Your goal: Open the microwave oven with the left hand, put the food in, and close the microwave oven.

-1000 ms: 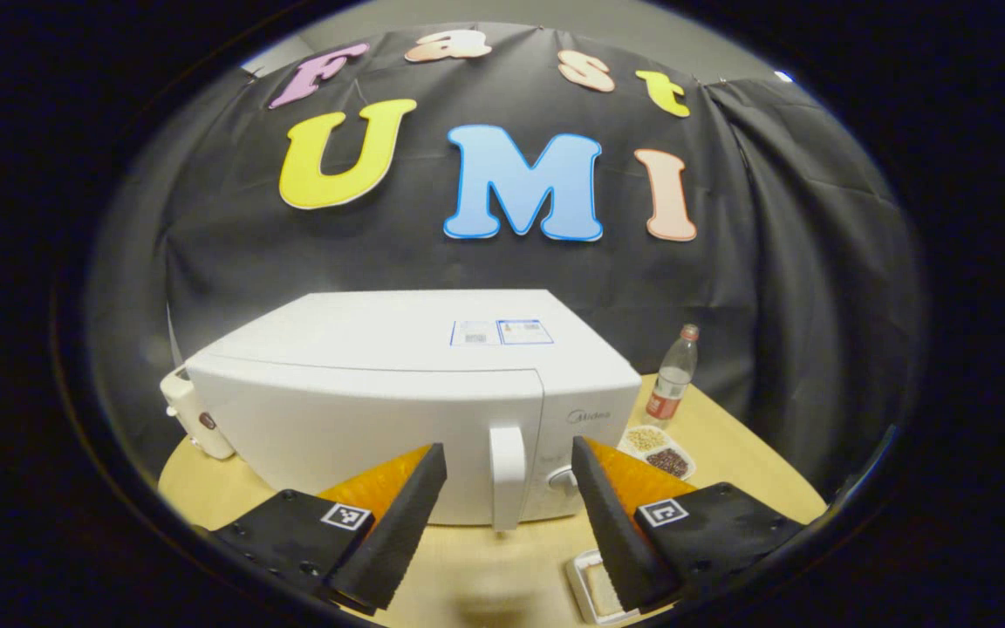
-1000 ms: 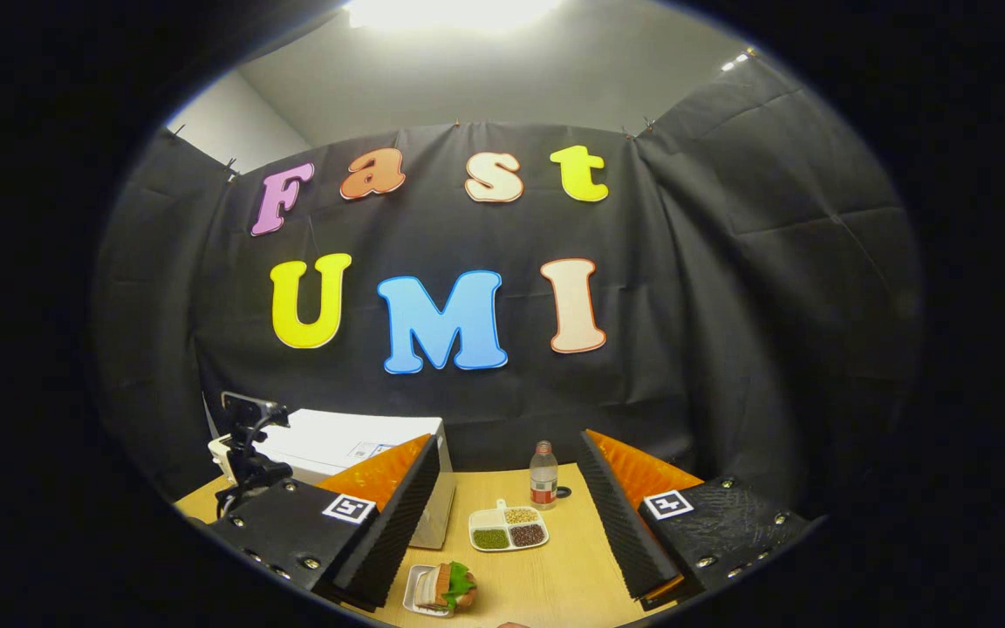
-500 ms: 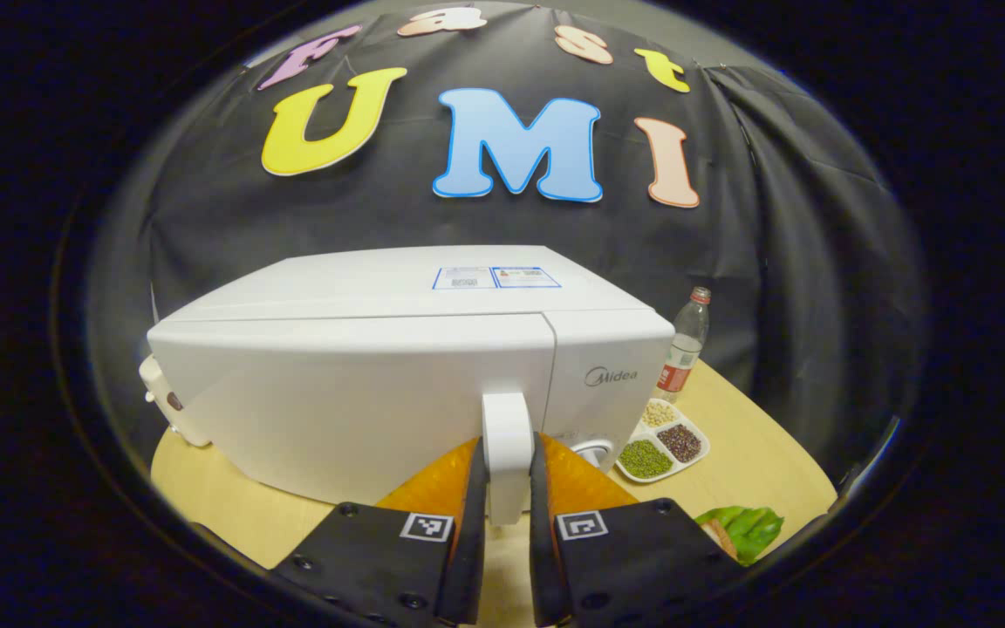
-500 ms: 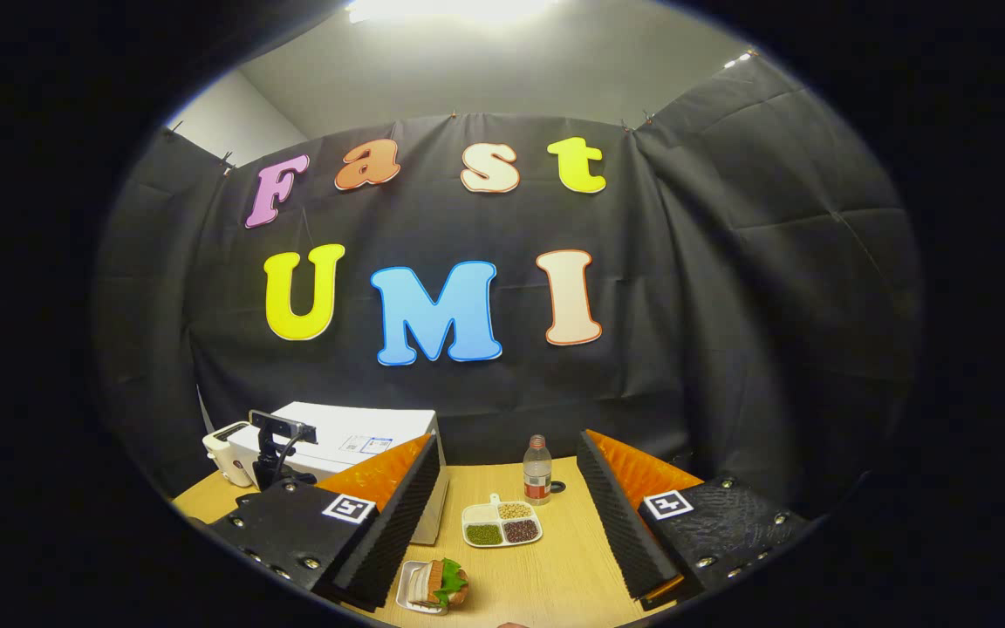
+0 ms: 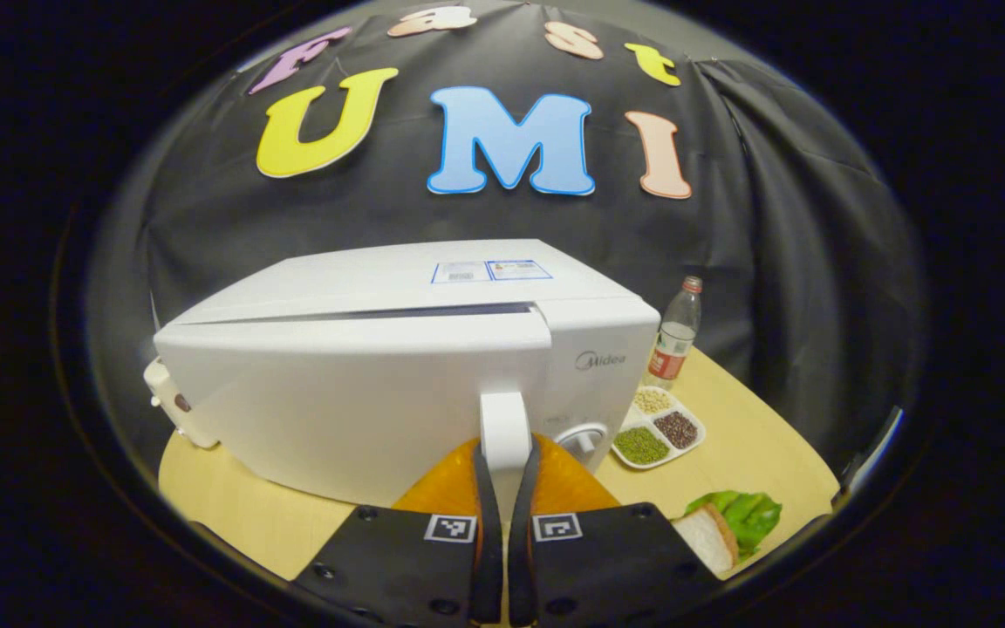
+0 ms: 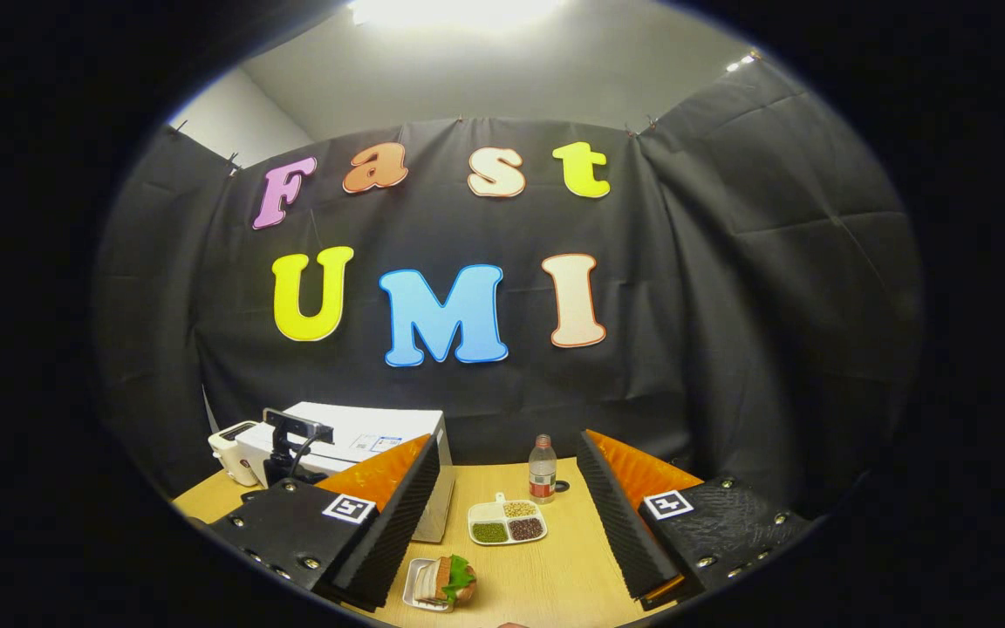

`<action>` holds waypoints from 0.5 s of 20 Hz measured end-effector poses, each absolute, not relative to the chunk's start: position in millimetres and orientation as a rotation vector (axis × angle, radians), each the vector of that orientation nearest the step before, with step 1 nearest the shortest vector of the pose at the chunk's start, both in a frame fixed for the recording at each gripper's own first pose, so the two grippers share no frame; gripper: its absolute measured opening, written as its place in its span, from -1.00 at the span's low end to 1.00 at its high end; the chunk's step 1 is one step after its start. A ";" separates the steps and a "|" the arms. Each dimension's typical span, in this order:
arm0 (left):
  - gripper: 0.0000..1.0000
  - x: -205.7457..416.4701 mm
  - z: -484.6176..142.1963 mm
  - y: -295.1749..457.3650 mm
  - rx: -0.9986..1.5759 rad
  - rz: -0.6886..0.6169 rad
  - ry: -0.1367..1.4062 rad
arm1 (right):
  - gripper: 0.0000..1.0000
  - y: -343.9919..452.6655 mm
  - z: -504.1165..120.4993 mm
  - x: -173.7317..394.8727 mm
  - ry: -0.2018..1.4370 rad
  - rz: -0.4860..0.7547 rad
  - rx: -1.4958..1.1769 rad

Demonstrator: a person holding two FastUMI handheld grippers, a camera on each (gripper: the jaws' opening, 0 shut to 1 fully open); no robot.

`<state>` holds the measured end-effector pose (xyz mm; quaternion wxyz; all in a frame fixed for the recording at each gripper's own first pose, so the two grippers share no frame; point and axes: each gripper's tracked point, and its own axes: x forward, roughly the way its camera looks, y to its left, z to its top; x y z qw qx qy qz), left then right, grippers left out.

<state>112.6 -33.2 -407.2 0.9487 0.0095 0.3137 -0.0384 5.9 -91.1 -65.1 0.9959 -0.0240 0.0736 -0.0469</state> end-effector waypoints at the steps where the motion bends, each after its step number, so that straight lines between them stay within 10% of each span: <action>1: -0.80 98.3 -405.7 -31.0 0.032 -0.093 0.639 | 0.92 -91.1 -67.1 4.9 0.149 -0.098 -0.040; 10: -0.81 -10.8 -382.9 3.6 0.023 -0.241 0.691 | 0.92 -28.2 -79.6 0.4 0.168 -0.021 0.001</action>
